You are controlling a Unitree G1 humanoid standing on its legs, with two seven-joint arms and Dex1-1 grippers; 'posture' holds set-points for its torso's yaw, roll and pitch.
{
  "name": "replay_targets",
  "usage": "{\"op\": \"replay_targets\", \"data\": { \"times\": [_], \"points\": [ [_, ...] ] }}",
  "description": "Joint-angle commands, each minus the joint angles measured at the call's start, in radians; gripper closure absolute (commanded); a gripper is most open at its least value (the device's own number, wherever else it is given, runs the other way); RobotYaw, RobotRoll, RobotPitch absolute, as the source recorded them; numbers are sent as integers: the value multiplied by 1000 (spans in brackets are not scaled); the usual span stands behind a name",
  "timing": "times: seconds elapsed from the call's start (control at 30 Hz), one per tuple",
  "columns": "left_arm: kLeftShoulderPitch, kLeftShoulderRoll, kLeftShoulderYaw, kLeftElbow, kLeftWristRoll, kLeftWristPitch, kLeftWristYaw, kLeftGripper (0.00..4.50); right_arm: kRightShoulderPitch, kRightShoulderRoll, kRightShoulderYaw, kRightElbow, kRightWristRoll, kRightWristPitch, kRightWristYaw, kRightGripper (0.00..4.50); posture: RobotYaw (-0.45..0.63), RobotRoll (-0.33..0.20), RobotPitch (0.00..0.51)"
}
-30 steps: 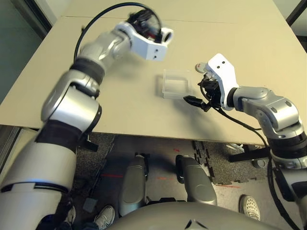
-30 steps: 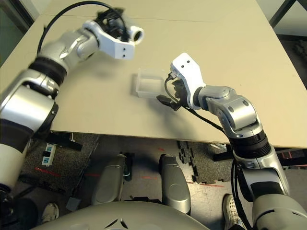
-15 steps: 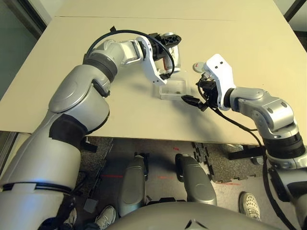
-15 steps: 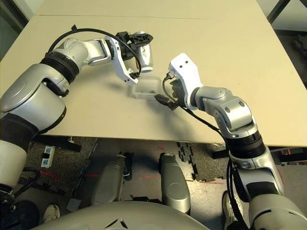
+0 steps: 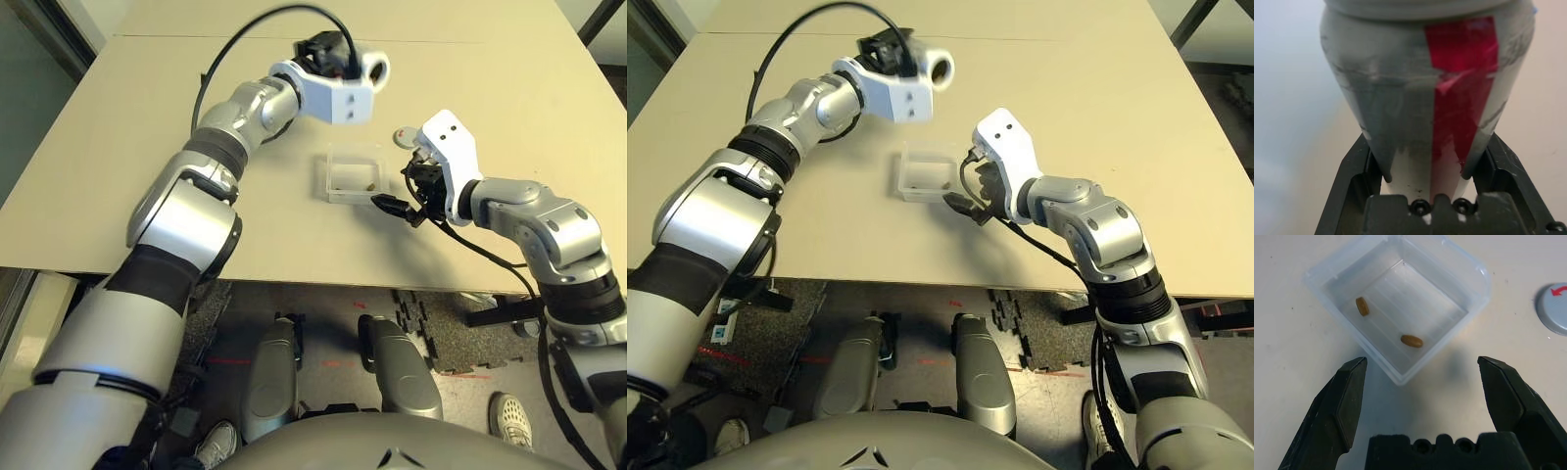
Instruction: Pour the medicine from the bottle into the box.
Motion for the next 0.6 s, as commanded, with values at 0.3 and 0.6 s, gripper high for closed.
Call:
{"op": "replay_targets", "data": {
  "times": [0.3,0.6],
  "points": [
    [268,-33,226,-176,-273,216,27,1789,-21,3,-94,-17,54,40,18,0,-12,0,169],
    [342,-28,202,-183,-269,294,44,1789,-33,-3,-128,5,58,47,11,0,-11,0,176]
  ]
}}
